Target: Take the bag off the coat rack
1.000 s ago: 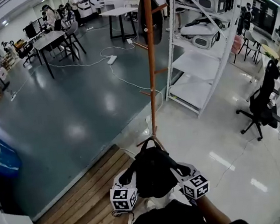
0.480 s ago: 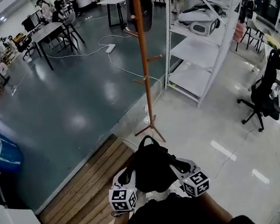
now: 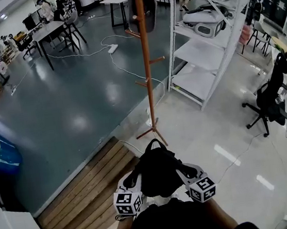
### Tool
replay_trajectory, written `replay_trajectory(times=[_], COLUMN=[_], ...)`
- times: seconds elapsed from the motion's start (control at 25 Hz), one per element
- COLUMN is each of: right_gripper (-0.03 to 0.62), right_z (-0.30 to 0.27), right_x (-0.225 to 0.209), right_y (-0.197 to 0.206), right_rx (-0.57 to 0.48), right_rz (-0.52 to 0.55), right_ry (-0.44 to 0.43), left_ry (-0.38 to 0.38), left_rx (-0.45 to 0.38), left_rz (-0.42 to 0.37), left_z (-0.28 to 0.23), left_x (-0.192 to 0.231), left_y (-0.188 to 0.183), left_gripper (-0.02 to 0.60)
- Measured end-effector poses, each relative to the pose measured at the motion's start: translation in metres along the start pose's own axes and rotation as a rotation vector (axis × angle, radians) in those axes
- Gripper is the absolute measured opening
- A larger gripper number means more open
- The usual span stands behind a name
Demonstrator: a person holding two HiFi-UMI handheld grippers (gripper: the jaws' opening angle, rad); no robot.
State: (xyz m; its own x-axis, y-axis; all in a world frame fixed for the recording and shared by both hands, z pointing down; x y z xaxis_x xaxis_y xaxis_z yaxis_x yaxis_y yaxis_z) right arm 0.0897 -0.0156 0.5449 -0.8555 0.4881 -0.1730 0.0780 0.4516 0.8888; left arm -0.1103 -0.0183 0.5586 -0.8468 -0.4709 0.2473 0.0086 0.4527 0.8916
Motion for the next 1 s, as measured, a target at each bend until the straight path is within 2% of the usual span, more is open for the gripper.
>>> replay_trajectory(times=[1.0], right_gripper=[0.091], right_z=[-0.0059], right_x=[0.0021], right_y=[-0.0002], right_rx=[0.003], right_rz=[0.017], right_ry=[0.002], left_ry=[0.002], left_rx=[-0.001], left_rz=[0.007], left_z=[-0.0002], left_x=[0.0058], left_y=[-0.0037], left_gripper=[0.091])
Point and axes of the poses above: the fingertips, and each gripper's own axes: z backward along the fingers, x to its left, y out of its underside, the point moved 2 cm from there along z, backward along the fingers, and after that the axes turned 6 degrees about y, right-handed, at the moved point
